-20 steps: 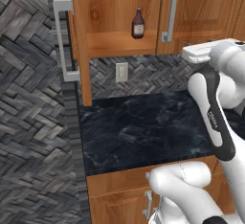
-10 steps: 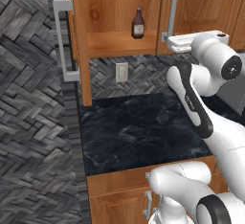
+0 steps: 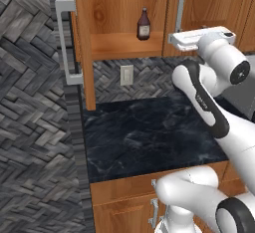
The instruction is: The dining table condiment station is running low on ketchup. Refill the condiment station by opening the cabinet and taking the ketchup from the cabinet and placing it on the dining table.
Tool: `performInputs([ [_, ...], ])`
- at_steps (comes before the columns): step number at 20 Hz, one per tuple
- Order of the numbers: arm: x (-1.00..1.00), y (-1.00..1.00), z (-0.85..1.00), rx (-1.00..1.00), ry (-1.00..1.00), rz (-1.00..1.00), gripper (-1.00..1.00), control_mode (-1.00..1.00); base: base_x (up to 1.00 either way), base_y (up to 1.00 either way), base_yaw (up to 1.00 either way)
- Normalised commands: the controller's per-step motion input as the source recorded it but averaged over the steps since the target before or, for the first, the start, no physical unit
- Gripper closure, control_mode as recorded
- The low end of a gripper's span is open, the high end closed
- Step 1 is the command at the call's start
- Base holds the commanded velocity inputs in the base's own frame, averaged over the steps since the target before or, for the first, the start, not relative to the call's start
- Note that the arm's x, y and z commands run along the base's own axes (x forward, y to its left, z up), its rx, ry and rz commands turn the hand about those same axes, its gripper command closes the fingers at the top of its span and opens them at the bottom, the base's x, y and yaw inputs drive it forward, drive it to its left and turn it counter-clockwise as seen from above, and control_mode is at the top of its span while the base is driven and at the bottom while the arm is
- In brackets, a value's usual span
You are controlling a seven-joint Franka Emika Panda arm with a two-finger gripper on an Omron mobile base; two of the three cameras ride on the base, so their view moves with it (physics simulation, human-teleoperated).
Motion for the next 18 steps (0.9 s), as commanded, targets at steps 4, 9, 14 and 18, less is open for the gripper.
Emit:
performInputs([
  [4,0.28,0.00,0.00,0.04,-0.05,0.05,-1.00,-1.00,0.00,0.00,0.00],
  [9,0.47,0.00,0.00,0.06,-0.01,0.00,-1.00,-1.00,0.00,0.00,0.00],
  [14,0.39,0.04,0.00,0.01,0.01,-0.07,-1.00,-1.00,0.00,0.00,0.00],
  [18,0.42,0.07,0.00,0.00,0.03,-0.04,-1.00,-1.00,0.00,0.00,0.00],
])
